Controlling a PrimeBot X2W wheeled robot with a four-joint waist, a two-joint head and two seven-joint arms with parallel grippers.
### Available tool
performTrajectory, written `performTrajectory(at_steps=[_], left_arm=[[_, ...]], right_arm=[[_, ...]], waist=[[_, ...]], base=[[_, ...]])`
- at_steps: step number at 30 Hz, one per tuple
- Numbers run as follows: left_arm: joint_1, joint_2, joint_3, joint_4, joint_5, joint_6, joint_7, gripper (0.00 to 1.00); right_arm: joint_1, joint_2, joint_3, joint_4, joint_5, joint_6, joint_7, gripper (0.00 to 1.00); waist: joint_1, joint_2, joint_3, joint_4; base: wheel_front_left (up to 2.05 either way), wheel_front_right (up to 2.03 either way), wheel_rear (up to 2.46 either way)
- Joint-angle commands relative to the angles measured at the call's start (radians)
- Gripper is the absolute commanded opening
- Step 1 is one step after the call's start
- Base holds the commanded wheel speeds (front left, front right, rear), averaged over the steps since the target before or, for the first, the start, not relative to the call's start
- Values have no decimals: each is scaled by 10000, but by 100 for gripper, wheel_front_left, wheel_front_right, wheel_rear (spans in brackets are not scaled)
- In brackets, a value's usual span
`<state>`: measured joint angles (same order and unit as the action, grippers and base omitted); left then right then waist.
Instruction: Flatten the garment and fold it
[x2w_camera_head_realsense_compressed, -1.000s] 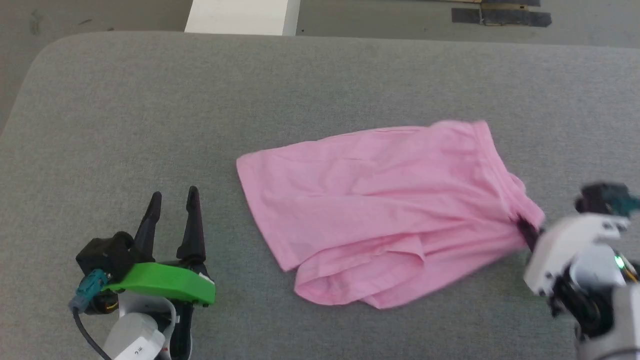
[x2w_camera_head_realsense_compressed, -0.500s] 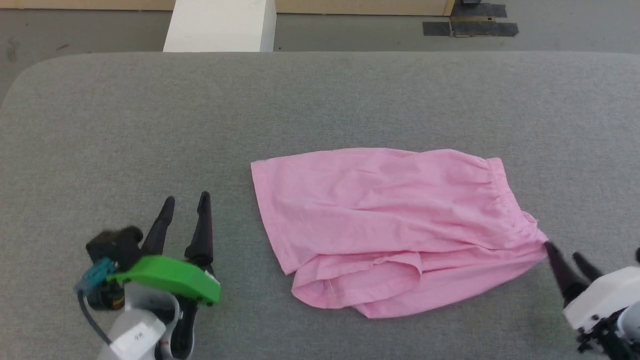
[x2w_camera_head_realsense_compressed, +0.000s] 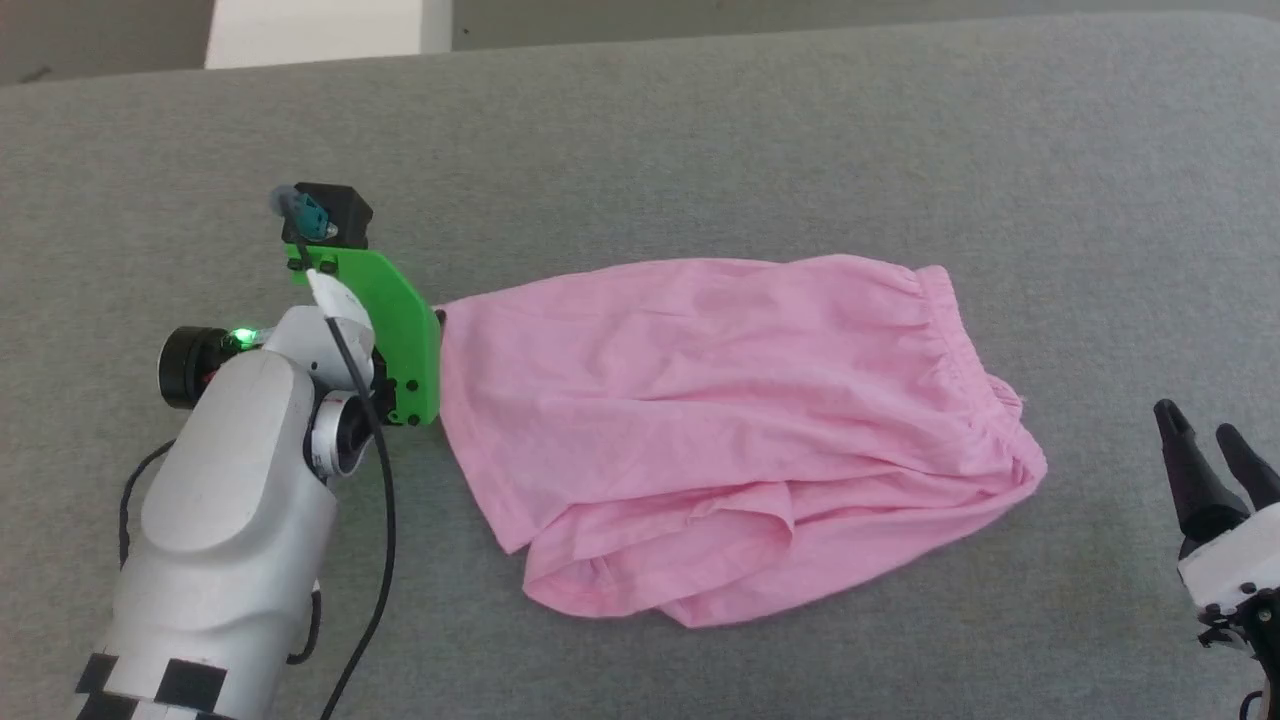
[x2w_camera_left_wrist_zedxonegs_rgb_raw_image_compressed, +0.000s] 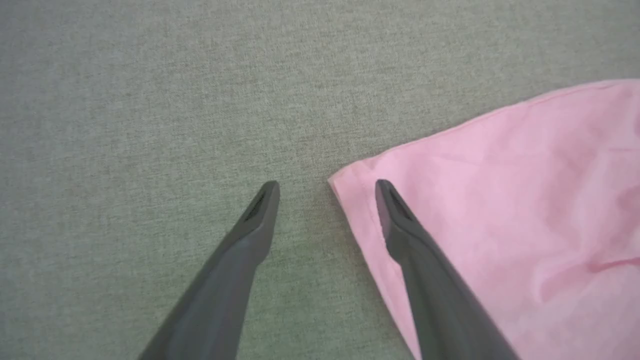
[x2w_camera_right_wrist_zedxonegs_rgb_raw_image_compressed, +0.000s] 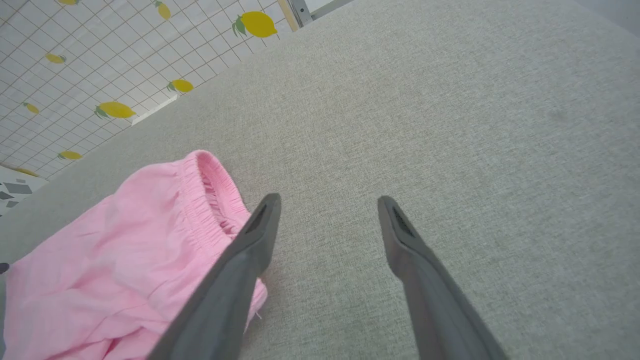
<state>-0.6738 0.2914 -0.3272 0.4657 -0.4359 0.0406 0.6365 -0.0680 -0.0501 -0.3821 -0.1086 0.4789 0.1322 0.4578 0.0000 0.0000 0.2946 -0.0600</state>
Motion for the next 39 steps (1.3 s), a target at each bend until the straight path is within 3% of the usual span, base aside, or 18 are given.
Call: performTrajectory(at_steps=[1,7,8,9,10,14,19,24,30,39], left_arm=[[-229,83,-85,162,156,-45,90,100],[-184,158,-409,965,97,-326,790,100],[-144,134,-439,1041,31,-379,929,87],[-84,91,-480,1092,-56,-476,1040,24],[-3,16,-487,1126,-202,-593,1125,0],[264,-173,-369,1001,-521,-753,720,0],[688,-458,288,234,-1025,-671,-872,0],[1286,-600,712,-931,-1423,-644,-1733,0],[1628,-691,713,-2146,-1530,-521,-1819,0],[1588,-759,593,-2925,-1491,-397,-1833,0]], right_arm=[[-73,-1,73,29,84,-15,-114,100],[-29,-1,89,141,124,-15,-310,100],[-34,-1,67,132,91,-15,-308,100],[-53,-1,28,111,57,-15,-295,100],[-80,-1,-12,72,14,-15,-277,100],[-275,-1,-58,-195,-262,-15,-93,100],[-820,-1,332,-717,-797,-15,486,100],[-2090,-1,1421,-873,-2029,-15,2223,100],[-3936,-284,2658,505,-3644,-15,4021,100],[-5203,-842,3310,3031,-4314,-15,4201,100]], waist=[[0,0,376,-380],[0,0,471,-446],[0,0,460,-429],[0,0,437,-395],[0,0,406,-350],[0,0,297,-173],[0,0,230,7],[0,0,374,120],[0,0,823,487],[0,0,1491,966]], base=[[0,0,0],[0,0,0],[0,0,0],[0,0,0],[0,0,0],[0,0,0],[0,0,0],[0,0,0],[0,0,0],[0,0,0]])
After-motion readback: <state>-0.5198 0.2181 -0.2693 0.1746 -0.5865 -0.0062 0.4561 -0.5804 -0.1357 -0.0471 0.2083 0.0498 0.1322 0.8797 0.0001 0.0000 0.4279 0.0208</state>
